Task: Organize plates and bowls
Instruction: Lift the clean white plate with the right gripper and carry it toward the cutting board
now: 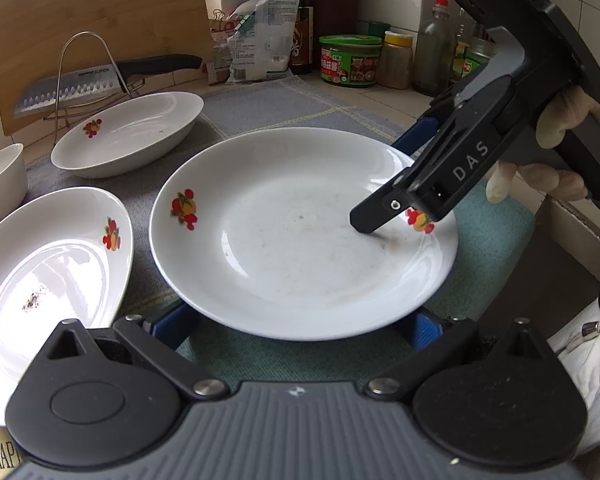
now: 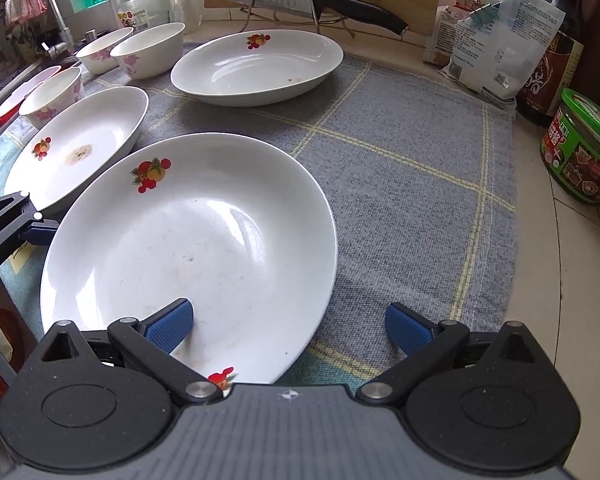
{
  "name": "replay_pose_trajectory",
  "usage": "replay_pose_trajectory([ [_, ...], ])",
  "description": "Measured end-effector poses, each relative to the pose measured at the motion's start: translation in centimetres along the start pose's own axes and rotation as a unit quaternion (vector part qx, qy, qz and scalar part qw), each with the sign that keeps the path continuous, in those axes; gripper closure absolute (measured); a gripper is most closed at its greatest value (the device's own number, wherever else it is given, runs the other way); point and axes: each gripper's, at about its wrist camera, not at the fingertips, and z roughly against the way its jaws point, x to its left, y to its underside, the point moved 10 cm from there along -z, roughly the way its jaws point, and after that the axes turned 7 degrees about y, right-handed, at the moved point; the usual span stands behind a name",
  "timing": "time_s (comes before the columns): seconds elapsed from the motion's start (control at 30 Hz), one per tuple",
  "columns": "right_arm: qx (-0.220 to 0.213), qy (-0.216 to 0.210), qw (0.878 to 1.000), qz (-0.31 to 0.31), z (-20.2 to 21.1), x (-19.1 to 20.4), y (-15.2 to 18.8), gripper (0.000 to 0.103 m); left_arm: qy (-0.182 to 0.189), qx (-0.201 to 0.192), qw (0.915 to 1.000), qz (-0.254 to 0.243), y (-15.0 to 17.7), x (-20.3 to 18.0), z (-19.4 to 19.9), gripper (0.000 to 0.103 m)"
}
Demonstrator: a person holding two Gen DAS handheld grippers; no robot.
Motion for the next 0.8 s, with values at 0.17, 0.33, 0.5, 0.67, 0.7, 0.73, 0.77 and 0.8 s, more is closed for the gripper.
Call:
replay_pose_trajectory([
  [0.17, 0.008, -0.045, 0.999, 0.009, 0.1, -0.1, -0.5, 0.000, -0.001, 0.002, 1.0000, 0.001, -0.1, 0.0, -0.1, 0.000],
  [0.33, 0.008, -0.094, 0.995, 0.016, -0.1, 0.1, -1.8, 0.000, -0.001, 0.008, 1.0000, 0.000, -0.1, 0.0, -0.1, 0.000],
  [0.5, 0.014, -0.131, 0.991, 0.033, -0.7, 0.7, -3.0, 0.000, -0.001, 0.007, 1.0000, 0.000, 0.0, 0.1, -0.2, 0.000],
  [0.67, 0.023, -0.164, 0.985, 0.043, -1.2, 1.4, -3.7, 0.000, -0.001, 0.007, 1.0000, -0.001, 0.0, 0.0, -0.1, 0.000],
  [0.7, 0.023, -0.170, 0.984, 0.044, -1.2, 1.5, -3.8, 0.000, -0.001, 0.008, 1.0000, -0.001, 0.0, 0.1, -0.1, 0.000],
  [0.73, 0.024, -0.175, 0.983, 0.046, -1.3, 1.6, -3.9, 0.000, -0.001, 0.008, 1.0000, -0.001, 0.0, 0.1, -0.1, 0.000],
  [0.77, 0.024, -0.181, 0.982, 0.048, -1.3, 1.7, -4.0, 0.000, 0.000, 0.009, 1.0000, -0.002, -0.1, 0.1, -0.1, 0.000],
  [0.8, 0.024, -0.184, 0.981, 0.047, -1.3, 1.7, -4.1, 0.000, 0.001, 0.010, 0.9999, -0.003, -0.1, 0.1, -0.1, 0.000],
])
